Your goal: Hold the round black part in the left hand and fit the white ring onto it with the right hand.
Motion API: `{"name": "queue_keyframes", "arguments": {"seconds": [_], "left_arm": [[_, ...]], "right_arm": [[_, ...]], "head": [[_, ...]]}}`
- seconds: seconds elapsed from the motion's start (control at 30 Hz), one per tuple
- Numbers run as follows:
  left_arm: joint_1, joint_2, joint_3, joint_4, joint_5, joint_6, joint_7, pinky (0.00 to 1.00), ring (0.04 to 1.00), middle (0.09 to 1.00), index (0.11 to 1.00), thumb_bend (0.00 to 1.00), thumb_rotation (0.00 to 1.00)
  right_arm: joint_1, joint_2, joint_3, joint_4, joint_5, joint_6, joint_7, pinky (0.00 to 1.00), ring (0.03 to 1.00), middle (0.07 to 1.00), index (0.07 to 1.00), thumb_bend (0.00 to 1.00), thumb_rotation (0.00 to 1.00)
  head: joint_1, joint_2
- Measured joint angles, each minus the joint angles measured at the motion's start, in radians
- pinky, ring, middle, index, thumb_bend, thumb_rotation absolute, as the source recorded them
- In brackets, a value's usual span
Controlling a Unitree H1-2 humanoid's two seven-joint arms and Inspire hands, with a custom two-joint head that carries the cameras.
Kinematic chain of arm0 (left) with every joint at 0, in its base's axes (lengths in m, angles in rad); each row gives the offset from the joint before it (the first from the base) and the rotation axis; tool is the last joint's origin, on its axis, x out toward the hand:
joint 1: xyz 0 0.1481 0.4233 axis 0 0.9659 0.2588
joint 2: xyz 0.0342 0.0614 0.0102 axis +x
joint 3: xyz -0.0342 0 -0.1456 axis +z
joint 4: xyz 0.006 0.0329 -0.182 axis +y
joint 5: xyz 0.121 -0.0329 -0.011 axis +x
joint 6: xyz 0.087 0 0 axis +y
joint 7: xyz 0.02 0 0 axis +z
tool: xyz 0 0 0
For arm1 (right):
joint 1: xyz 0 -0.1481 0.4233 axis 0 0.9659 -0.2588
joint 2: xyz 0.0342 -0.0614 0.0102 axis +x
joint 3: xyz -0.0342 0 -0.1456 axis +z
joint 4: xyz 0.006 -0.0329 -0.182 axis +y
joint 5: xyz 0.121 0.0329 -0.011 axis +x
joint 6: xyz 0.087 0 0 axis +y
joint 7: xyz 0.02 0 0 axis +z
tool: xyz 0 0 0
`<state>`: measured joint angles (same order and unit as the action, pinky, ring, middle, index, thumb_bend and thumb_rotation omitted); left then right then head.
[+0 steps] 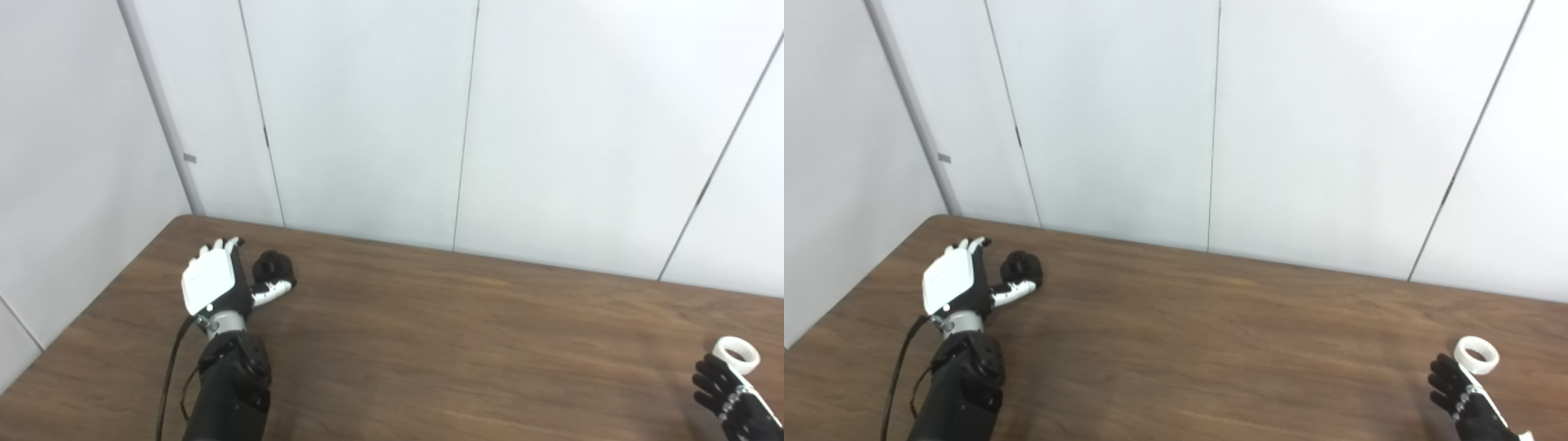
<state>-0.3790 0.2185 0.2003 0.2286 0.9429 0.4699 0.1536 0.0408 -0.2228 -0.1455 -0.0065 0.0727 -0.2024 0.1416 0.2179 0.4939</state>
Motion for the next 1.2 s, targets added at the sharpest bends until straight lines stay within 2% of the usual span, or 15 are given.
{"name": "queue_keyframes", "arguments": {"seconds": [0.4,0.83,1.2], "left_arm": [[-0.081,0.011,0.003,0.130,-0.002,0.000,-0.012,0.99,0.996,0.959,0.874,0.88,0.43],[-0.104,0.024,0.020,0.194,-0.016,0.000,-0.002,0.97,0.973,0.931,0.840,0.88,0.41],[-0.104,0.024,0.037,0.195,0.005,0.000,-0.003,0.98,0.965,0.912,0.779,0.85,0.40]], "right_arm": [[0.020,0.008,-0.001,-0.027,0.003,0.015,-0.001,0.85,0.865,0.875,0.866,0.81,0.95],[0.041,0.016,0.003,-0.052,0.000,0.035,-0.001,0.84,0.864,0.871,0.867,0.79,0.95],[0.049,0.019,0.003,-0.061,0.001,0.050,-0.001,0.85,0.864,0.871,0.865,0.80,0.95]], "head": [[-0.011,0.012],[-0.018,0.020],[-0.017,0.025]]}}
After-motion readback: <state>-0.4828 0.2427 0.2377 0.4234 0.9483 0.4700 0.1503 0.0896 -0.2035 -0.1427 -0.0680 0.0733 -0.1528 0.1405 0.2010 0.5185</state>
